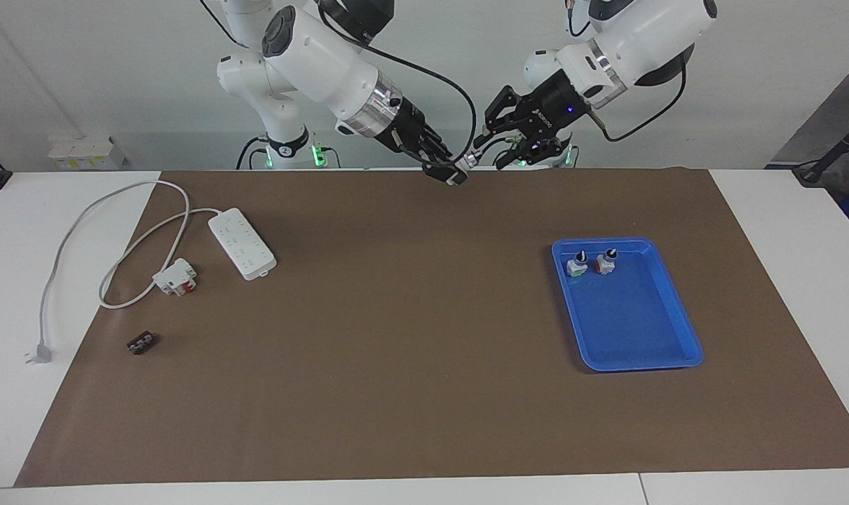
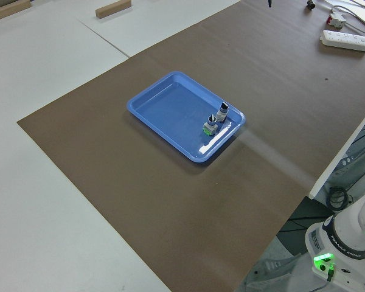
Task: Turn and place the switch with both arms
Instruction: 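Close the left gripper on the switch held by the right gripper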
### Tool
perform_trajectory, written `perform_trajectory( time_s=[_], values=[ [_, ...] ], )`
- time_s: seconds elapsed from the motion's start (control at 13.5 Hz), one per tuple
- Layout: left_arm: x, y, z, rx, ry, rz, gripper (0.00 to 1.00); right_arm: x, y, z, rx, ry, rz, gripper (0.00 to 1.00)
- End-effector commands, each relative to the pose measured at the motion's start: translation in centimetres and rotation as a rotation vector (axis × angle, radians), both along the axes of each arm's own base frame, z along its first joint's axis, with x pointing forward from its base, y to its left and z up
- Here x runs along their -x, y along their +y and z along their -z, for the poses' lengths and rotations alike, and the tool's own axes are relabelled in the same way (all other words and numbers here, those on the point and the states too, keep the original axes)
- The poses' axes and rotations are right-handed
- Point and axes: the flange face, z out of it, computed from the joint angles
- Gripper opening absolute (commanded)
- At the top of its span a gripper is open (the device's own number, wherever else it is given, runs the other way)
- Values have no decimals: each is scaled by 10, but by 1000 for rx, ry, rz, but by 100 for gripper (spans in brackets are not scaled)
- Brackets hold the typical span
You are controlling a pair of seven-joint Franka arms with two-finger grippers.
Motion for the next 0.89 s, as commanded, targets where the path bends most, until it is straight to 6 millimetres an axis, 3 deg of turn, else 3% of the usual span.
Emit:
perform_trajectory(
  time_s=[0.0, 0.81],
  values=[
    [9, 2, 0, 21, -1, -27, 56, 0, 2, -3, -11, 5, 19, 0],
    [14, -3, 1, 18, 11, -19, 37, 0, 2, -2, -10, 5, 18, 0]
  ],
)
